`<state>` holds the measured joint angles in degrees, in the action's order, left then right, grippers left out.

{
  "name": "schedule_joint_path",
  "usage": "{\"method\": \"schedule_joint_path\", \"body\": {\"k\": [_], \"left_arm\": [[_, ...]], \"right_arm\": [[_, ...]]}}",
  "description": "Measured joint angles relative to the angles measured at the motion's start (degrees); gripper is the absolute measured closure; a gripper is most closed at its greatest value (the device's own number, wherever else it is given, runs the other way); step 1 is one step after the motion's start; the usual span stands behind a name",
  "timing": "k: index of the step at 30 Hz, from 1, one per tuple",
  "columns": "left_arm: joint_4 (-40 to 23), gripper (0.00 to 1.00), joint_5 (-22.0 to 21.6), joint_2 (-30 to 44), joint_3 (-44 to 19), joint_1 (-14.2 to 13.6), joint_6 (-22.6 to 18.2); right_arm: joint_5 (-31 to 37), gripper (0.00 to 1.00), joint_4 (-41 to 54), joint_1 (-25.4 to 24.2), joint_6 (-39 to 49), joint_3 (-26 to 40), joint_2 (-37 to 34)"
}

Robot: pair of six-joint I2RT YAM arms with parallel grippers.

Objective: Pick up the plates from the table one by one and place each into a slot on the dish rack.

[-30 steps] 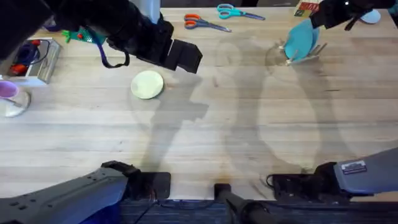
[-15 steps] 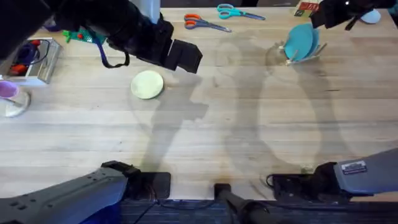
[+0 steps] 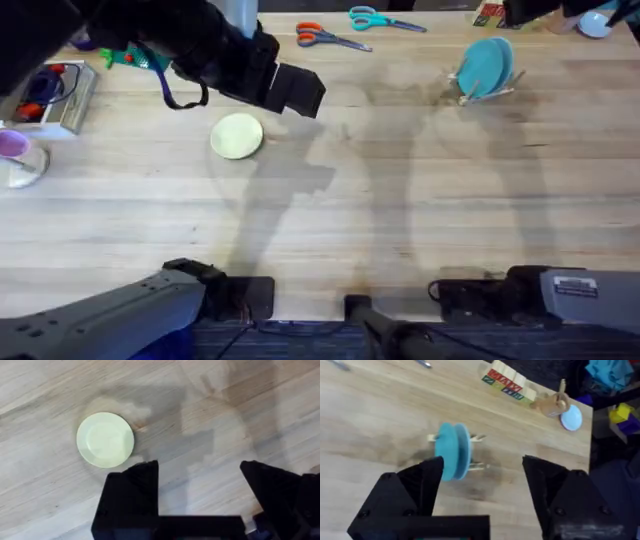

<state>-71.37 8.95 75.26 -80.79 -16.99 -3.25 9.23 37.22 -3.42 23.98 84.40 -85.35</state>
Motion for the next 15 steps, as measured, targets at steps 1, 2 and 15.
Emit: {"method": "schedule_joint_path", "body": {"k": [1,2,15], "left_arm": [[0.0,0.007,0.0,0.0,0.0,0.0,0.0],[0.0,0.007,0.0,0.0,0.0,0.0,0.0],[0.0,0.007,0.0,0.0,0.0,0.0,0.0]], "right_arm": [[0.0,0.055,0.9,0.6,-0.5,0.0,0.7],[0.0,0.052,1.9,1.4,-1.1,0.0,1.4],[-0.1,0.021,8.0,15.3,-13.9,0.0,8.2]]}}
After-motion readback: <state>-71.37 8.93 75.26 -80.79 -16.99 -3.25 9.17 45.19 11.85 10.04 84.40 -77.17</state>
